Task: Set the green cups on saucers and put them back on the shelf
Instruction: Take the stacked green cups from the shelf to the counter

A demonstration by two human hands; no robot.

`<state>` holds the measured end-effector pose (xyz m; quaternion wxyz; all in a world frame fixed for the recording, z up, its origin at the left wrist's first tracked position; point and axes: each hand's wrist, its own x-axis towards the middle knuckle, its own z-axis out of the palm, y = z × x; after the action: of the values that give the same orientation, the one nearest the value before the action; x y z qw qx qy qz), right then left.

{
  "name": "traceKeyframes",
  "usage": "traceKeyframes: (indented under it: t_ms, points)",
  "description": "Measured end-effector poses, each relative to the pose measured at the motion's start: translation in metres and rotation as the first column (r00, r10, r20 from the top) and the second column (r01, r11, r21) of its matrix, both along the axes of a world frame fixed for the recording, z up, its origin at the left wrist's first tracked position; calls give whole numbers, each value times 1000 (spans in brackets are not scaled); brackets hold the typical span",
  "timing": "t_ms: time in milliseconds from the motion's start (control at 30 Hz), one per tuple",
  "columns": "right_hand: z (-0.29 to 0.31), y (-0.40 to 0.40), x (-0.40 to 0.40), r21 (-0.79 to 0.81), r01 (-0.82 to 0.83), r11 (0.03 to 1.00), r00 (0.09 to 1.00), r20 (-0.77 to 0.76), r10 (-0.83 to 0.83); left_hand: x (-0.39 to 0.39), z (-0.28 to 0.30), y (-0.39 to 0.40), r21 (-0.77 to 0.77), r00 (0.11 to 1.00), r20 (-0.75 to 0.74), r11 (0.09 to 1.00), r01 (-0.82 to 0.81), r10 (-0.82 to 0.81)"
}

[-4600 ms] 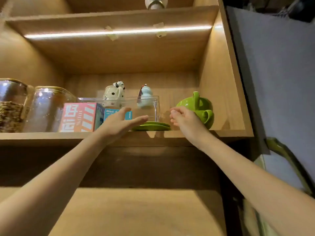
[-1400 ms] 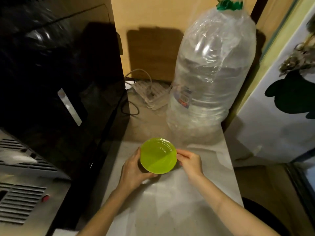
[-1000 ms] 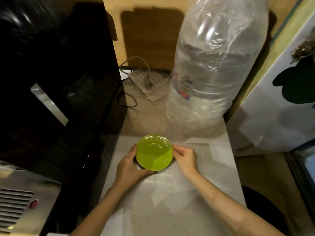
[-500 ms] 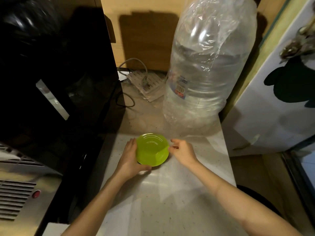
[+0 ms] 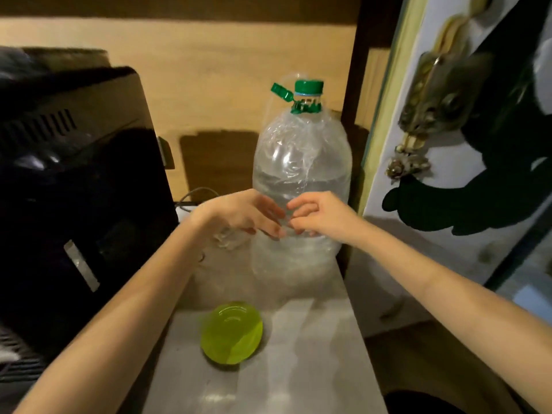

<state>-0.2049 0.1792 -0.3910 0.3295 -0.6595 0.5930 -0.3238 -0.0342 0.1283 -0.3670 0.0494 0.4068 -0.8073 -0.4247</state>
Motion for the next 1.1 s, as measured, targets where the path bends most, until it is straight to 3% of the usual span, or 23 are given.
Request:
traceKeyframes:
  t_ms: [233, 400, 667, 767, 933, 967, 1033, 1100]
  points:
    - [138, 3, -34, -292, 0, 956, 988, -148, -46, -28, 140, -6, -199, 996, -86, 980, 11, -29]
    - [218, 0, -47, -473, -1, 881, 981, -169, -90, -34, 228, -9, -323, 984, -171, 946, -12, -46]
    - [313, -11, -61, -679, -19, 734, 949, -244, -201, -42, 319, -17, -393, 908, -418, 906, -158, -23]
    - [343, -21, -72, -740, -18, 672, 948, -225, -223, -46, 336, -32, -402, 831, -556, 877, -263, -6]
    - [378, -45, -85, -834, 47, 549, 960, -115, -257, -58, 361, -63, -405, 625, -776, 826, -392, -85]
    - [383, -52, -87, -850, 74, 521, 962, -77, -262, -62, 366, -69, -429, 603, -792, 789, -441, -93]
    - [391, -69, -90, -861, 140, 489, 967, 12, -256, -71, 369, -84, -538, 633, -770, 615, -577, -80]
    - [398, -86, -90, -829, 211, 519, 971, 116, -210, -79, 372, -91, -602, 668, -744, 460, -653, -27]
